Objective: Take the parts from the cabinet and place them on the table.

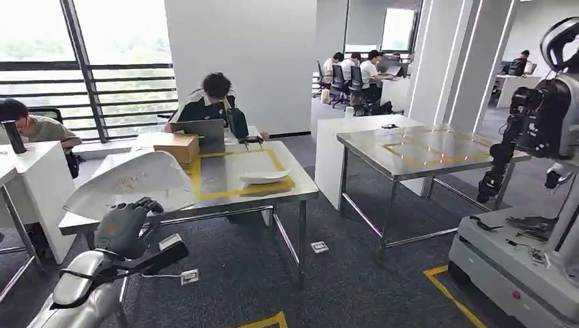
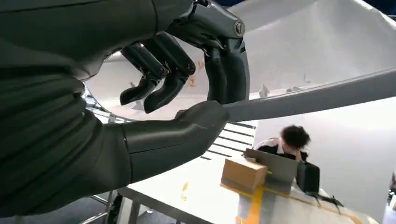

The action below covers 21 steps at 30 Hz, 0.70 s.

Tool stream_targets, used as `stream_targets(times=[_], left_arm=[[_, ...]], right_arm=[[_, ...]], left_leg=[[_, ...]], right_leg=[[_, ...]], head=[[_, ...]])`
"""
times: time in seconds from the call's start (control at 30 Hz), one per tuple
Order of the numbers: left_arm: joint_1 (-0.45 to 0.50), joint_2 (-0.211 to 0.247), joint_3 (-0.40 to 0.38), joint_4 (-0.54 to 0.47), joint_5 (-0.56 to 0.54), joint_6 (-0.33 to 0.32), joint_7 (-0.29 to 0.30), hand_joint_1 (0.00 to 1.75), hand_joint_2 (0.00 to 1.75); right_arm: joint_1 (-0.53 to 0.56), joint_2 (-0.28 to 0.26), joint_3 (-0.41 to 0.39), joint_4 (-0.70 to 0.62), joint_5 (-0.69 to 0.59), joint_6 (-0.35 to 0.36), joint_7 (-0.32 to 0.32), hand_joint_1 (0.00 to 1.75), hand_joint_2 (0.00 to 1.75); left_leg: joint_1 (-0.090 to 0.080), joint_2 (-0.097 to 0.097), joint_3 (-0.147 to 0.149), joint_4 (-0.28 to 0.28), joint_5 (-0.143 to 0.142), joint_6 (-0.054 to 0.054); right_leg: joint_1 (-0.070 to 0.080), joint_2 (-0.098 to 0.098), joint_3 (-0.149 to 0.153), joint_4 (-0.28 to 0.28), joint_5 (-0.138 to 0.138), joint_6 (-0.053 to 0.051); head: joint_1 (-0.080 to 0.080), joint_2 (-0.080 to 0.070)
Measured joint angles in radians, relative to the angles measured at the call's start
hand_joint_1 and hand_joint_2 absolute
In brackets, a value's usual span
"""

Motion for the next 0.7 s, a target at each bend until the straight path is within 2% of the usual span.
stream_targets(times=[0.07,0.1,0.13,0.17,0.2,0.23,0.27,0.3,0.33,0.37,0.4,0.43,0.47,0.5,0.53,0.57,0.6,0.63,0.67,0.7], left_arm=[[0.003,0.0,0.0,0.002,0.0,0.0,-0.002,1.75,1.75],[0.006,0.0,0.0,0.003,0.0,0.0,-0.003,1.75,1.75],[0.007,0.0,0.0,0.005,0.0,0.0,-0.003,1.75,1.75],[0.007,0.0,0.0,0.006,0.0,0.0,-0.003,1.75,1.75],[0.006,0.0,0.0,0.005,0.0,0.0,-0.003,1.75,1.75],[0.006,0.0,0.0,0.005,0.0,0.0,-0.003,1.75,1.75],[0.006,0.0,0.0,0.006,0.0,0.0,-0.004,1.75,1.75],[0.004,0.0,0.0,0.006,0.0,0.0,-0.006,1.75,1.75],[0.005,0.0,0.0,0.006,0.0,0.0,-0.006,1.75,1.75],[0.005,0.001,0.0,0.006,0.0,0.0,-0.006,1.75,1.75],[0.005,0.001,0.0,0.005,0.0,0.0,-0.006,1.75,1.75],[0.005,0.001,0.0,0.002,0.0,0.0,-0.006,1.75,1.75],[0.004,0.004,0.002,-0.001,0.0,0.0,-0.006,1.75,1.75],[0.0,0.004,0.002,0.0,0.0,0.0,-0.006,1.75,1.75],[-0.001,0.006,0.002,0.001,0.0,0.0,-0.009,1.75,1.75],[0.001,0.007,0.002,0.002,-0.002,-0.001,-0.009,1.75,1.75],[0.006,0.007,0.002,0.005,-0.003,-0.002,-0.008,1.75,1.75],[0.01,0.008,0.002,0.007,-0.003,-0.002,-0.008,1.75,1.75],[0.011,0.008,0.002,0.01,-0.003,-0.002,-0.008,1.75,1.75],[0.011,0.008,0.002,0.01,-0.003,-0.002,-0.008,1.75,1.75]], right_arm=[[0.0,0.0,0.0,0.0,0.0,0.0,0.0,0.0,0.0],[0.001,0.0,0.0,0.0,0.0,0.0,0.001,0.0,0.0],[0.003,0.0,0.0,0.0,0.0,0.0,0.001,0.0,0.0],[0.004,0.0,0.0,0.0,0.0,0.0,0.001,0.0,0.0],[0.004,0.0,0.0,0.0,0.0,0.0,0.001,0.0,0.0],[0.004,0.0,0.0,0.0,0.002,0.0,0.001,0.0,0.0],[0.004,0.0,0.0,0.0,0.002,-0.002,0.0,0.0,0.0],[0.003,-0.001,0.0,0.0,0.003,-0.003,0.0,0.0,0.0],[0.002,-0.001,0.0,0.0,0.003,-0.003,0.0,0.0,0.0],[0.002,-0.001,0.0,0.0,0.003,-0.004,0.0,0.0,0.0],[0.003,-0.001,0.0,0.0,0.003,-0.004,0.0,0.0,0.0],[0.002,0.0,0.0,0.0,0.003,-0.005,0.0,0.0,0.0],[0.003,0.0,0.0,0.0,0.003,-0.005,0.0,0.0,0.0],[0.002,0.0,0.0,0.0,0.004,-0.007,-0.001,0.0,0.0],[0.002,0.0,0.0,0.0,0.005,-0.01,-0.001,0.0,0.0],[0.001,0.0,0.0,0.0,0.006,-0.012,-0.001,0.0,0.0],[0.002,0.0,0.0,0.0,0.006,-0.013,-0.001,0.0,0.0],[0.004,0.0,0.0,0.0,0.006,-0.014,-0.001,0.0,0.0],[0.005,0.0,0.0,0.0,0.006,-0.014,0.0,0.0,0.0],[0.005,0.0,0.0,0.0,0.006,-0.014,0.0,0.0,0.0]], left_leg=[[-0.004,-0.002,0.004,0.001,-0.008,0.005],[-0.006,-0.004,0.008,0.002,-0.013,0.006],[-0.007,-0.006,0.015,0.003,-0.019,0.005],[-0.008,-0.007,0.022,0.003,-0.024,0.004],[-0.008,-0.008,0.03,0.004,-0.03,0.003],[-0.008,-0.008,0.044,0.004,-0.039,-0.001],[-0.009,-0.008,0.049,0.003,-0.046,-0.004],[-0.013,-0.01,0.047,0.006,-0.051,-0.012],[-0.011,-0.011,0.048,0.002,-0.051,-0.016],[-0.009,-0.011,0.049,0.0,-0.053,-0.022],[-0.008,-0.011,0.054,-0.005,-0.055,-0.028],[-0.013,-0.011,0.062,-0.009,-0.059,-0.035],[-0.01,-0.008,0.059,0.01,-0.066,-0.038],[-0.01,-0.005,0.039,0.053,-0.085,-0.041],[-0.008,-0.005,-0.001,0.124,-0.11,-0.045],[-0.005,-0.004,-0.058,0.219,-0.144,-0.05],[-0.002,-0.004,-0.103,0.287,-0.161,-0.054],[0.0,-0.004,-0.132,0.318,-0.156,-0.057],[0.002,-0.002,-0.137,0.298,-0.119,-0.058],[0.002,-0.001,-0.125,0.252,-0.078,-0.058]], right_leg=[[0.001,0.0,-0.099,0.159,-0.053,0.002],[0.002,0.001,-0.136,0.205,-0.053,0.002],[0.002,0.001,-0.146,0.195,-0.024,-0.001],[0.003,0.001,-0.132,0.145,0.02,-0.004],[0.004,0.001,-0.103,0.068,0.071,-0.009],[0.006,0.001,-0.053,-0.047,0.135,-0.017],[0.01,0.001,-0.029,-0.095,0.134,-0.026],[0.015,0.001,-0.019,-0.113,0.124,-0.029],[0.017,0.0,-0.019,-0.109,0.123,-0.031],[0.02,0.001,-0.02,-0.108,0.119,-0.036],[0.02,0.001,-0.018,-0.111,0.117,-0.041],[0.013,-0.001,-0.006,-0.119,0.117,-0.045],[0.007,-0.001,0.011,-0.131,0.115,-0.052],[0.005,-0.001,0.02,-0.133,0.111,-0.059],[0.005,-0.001,0.027,-0.134,0.105,-0.063],[0.005,-0.001,0.036,-0.134,0.095,-0.064],[0.005,0.0,0.043,-0.134,0.088,-0.064],[0.004,0.0,0.051,-0.134,0.082,-0.063],[0.004,0.001,0.062,-0.133,0.073,-0.06],[0.003,0.002,0.07,-0.133,0.066,-0.058]], head=[[0.001,0.0],[0.002,0.0],[0.001,0.0],[0.001,0.0],[0.002,0.0],[0.002,0.0],[0.001,0.0],[0.0,0.0],[-0.001,0.0],[-0.001,0.0],[-0.001,0.0],[0.0,0.001],[-0.001,0.0],[-0.003,0.0],[-0.005,0.0],[-0.005,0.0],[-0.005,0.0],[-0.005,0.0],[-0.005,0.0],[-0.005,0.0]])
